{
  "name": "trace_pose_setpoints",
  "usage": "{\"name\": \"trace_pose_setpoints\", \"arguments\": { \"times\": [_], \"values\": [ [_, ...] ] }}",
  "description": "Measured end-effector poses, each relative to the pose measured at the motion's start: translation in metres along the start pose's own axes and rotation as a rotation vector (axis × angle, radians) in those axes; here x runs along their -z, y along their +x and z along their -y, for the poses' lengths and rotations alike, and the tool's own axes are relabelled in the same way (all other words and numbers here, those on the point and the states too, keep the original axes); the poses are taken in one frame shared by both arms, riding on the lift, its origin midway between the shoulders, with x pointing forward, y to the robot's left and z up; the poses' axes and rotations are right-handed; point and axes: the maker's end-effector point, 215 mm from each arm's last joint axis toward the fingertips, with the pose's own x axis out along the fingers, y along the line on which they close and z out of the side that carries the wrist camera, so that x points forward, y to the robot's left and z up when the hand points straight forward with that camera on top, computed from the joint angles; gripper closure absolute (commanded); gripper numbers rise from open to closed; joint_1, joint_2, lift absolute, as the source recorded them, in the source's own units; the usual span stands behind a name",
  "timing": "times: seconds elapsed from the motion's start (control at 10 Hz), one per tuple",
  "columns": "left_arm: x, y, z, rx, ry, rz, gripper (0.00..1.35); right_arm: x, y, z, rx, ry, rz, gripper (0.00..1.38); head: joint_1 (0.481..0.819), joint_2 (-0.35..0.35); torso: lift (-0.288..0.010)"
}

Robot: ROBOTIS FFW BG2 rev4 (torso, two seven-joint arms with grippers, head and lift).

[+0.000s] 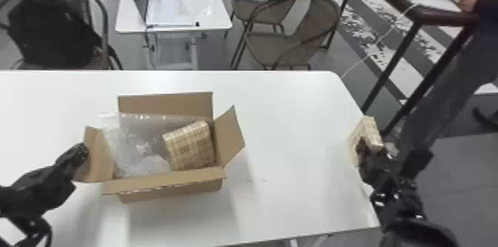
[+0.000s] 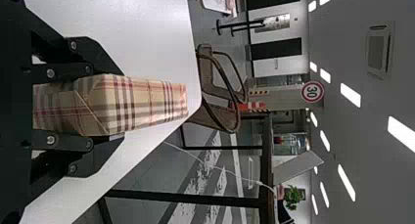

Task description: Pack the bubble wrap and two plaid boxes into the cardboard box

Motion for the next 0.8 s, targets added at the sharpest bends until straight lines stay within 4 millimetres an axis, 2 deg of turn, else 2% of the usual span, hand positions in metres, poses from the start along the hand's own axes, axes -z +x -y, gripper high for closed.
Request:
{"name": "trace_pose_setpoints", "arguments": {
  "times": [0.3, 0.4, 0.5, 0.6, 0.7, 0.8],
  "values": [
    [0.002, 0.001, 0.001, 0.001, -0.001, -0.003, 1.22, -0.025, -0.014, -0.013, -0.017, 0.042, 0.072, 1.11, 0.695, -0.153, -0.104],
    [0.002, 0.001, 0.000, 0.001, 0.000, -0.003, 1.22, -0.043, -0.019, -0.030, -0.053, 0.062, 0.109, 1.11, 0.695, -0.136, -0.104],
    [0.002, 0.001, 0.000, 0.000, 0.000, -0.002, 1.22, -0.070, -0.022, -0.067, -0.139, 0.095, 0.153, 1.11, 0.695, -0.103, -0.104],
    [0.001, 0.001, 0.000, 0.001, 0.001, -0.001, 1.22, -0.094, -0.024, -0.113, -0.246, 0.123, 0.175, 1.11, 0.695, -0.049, -0.104],
    [0.001, 0.001, 0.001, 0.002, 0.001, 0.000, 1.22, -0.121, -0.026, -0.175, -0.396, 0.143, 0.183, 1.11, 0.695, -0.013, -0.104],
    [0.001, 0.003, 0.002, 0.006, 0.001, 0.000, 1.22, -0.144, -0.033, -0.244, -0.571, 0.153, 0.164, 1.11, 0.695, 0.059, -0.104]
  ]
}}
